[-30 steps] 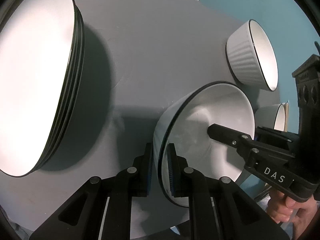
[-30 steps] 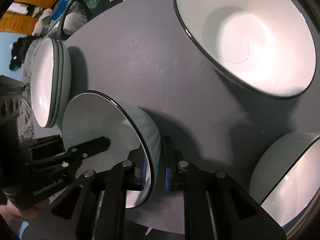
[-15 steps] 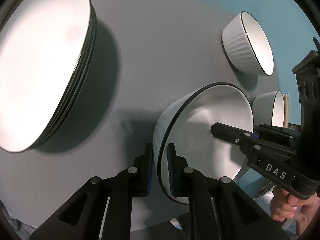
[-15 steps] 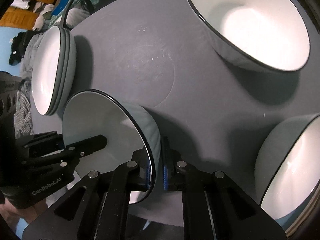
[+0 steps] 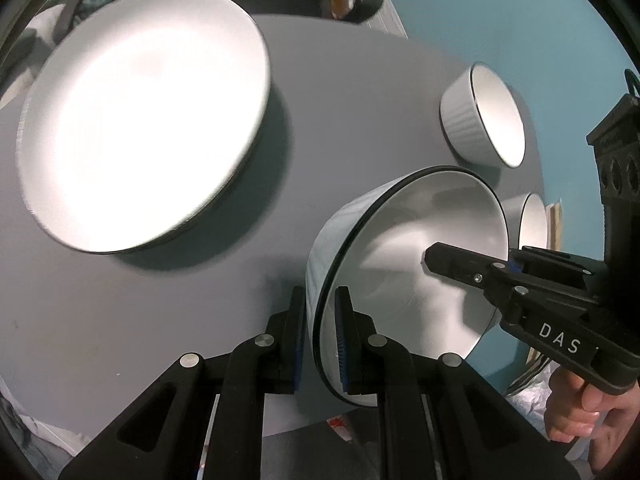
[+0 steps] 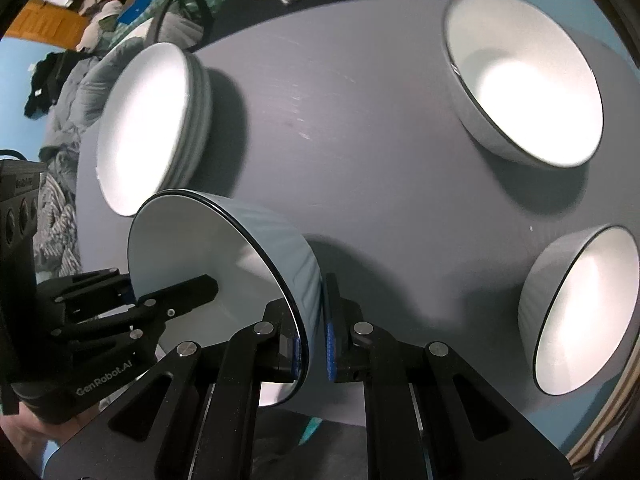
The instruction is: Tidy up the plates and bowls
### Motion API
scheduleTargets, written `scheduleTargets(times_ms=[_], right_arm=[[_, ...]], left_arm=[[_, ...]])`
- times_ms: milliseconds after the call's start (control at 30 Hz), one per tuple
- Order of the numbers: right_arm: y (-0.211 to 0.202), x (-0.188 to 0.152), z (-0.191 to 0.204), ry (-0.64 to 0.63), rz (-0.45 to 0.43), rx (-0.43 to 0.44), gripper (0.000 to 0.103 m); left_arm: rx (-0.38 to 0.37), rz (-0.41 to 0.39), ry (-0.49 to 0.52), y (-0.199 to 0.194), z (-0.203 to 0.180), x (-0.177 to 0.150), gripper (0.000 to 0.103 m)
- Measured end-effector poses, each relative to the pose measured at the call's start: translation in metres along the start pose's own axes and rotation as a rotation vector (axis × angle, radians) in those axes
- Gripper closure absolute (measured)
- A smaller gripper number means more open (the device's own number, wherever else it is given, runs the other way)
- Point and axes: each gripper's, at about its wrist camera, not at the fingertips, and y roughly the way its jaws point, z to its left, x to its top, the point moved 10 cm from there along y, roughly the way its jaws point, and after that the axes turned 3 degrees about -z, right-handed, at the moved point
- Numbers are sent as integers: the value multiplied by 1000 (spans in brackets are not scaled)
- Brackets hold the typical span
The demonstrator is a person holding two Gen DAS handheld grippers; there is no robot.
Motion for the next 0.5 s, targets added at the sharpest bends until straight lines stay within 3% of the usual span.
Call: scheduleTargets(times_ms=[500], right_arm=[[-6,31,66,-130,-33,6,94]], left_arm=[[25,-85,-54,-47,40,22,90]])
